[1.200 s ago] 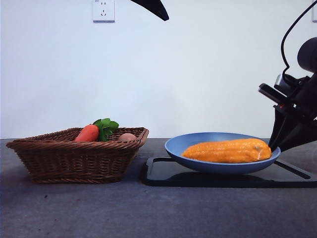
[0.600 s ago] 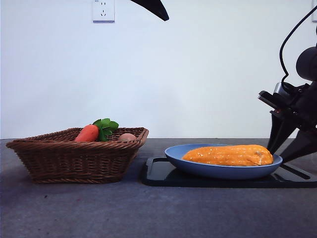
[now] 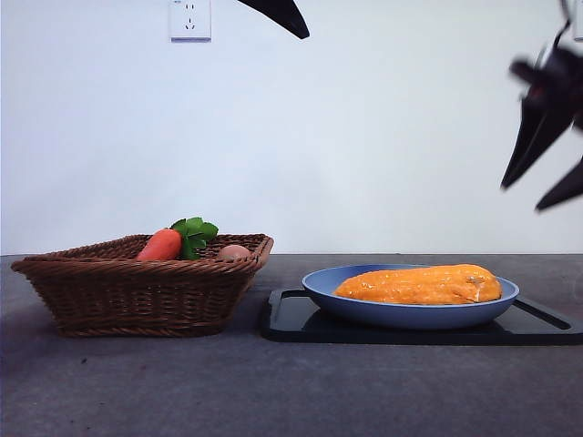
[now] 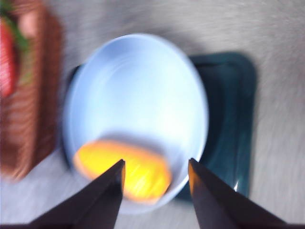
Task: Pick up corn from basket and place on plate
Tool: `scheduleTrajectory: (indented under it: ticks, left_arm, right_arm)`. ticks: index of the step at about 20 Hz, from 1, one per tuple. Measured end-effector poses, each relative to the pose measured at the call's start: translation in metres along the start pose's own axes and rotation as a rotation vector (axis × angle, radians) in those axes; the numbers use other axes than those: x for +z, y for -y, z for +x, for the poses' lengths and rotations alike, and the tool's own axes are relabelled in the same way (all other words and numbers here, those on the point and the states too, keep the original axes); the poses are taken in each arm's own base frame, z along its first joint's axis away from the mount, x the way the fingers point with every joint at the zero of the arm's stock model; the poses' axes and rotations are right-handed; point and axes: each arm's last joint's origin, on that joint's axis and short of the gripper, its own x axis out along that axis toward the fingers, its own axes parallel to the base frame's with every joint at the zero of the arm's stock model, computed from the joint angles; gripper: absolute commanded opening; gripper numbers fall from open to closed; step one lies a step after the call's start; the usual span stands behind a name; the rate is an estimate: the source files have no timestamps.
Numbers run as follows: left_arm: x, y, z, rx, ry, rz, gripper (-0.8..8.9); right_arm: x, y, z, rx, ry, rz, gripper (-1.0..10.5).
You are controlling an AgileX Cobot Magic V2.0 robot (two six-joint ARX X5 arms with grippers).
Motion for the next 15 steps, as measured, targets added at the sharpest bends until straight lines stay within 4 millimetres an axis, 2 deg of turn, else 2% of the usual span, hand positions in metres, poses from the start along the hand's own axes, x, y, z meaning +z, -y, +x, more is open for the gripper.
scheduleTrajectory:
  ticks: [3, 6, 8, 11, 15]
  left_arm:
    - [-0.002, 0.0, 0.0, -0.002, -0.016, -0.006, 4.03]
    - [-0.004, 0.0, 0.0, -0.004, -0.038, -0.012, 2.62]
    - [-0.006, 0.001, 0.0, -0.006, -0.056, -0.018, 1.56]
    - [-0.009, 0.001, 0.0, -0.01, -0.085, -0.028, -0.01]
    - [-0.01, 0.001, -0.001, -0.012, -0.103, -0.034, 0.07]
  right_arm:
    - [-0.026, -0.034, -0.04, 0.029, 0.014, -0.11, 2.2]
    - [-0.054, -0.058, -0.069, 0.065, 0.009, -0.203, 2.2]
    - [-0.066, -0.065, -0.082, 0.079, 0.014, -0.234, 1.6]
    - [-0.083, -0.072, -0.092, 0.091, -0.021, -0.281, 0.0]
    - [-0.089, -0.072, -0.093, 0.093, -0.065, -0.337, 0.0]
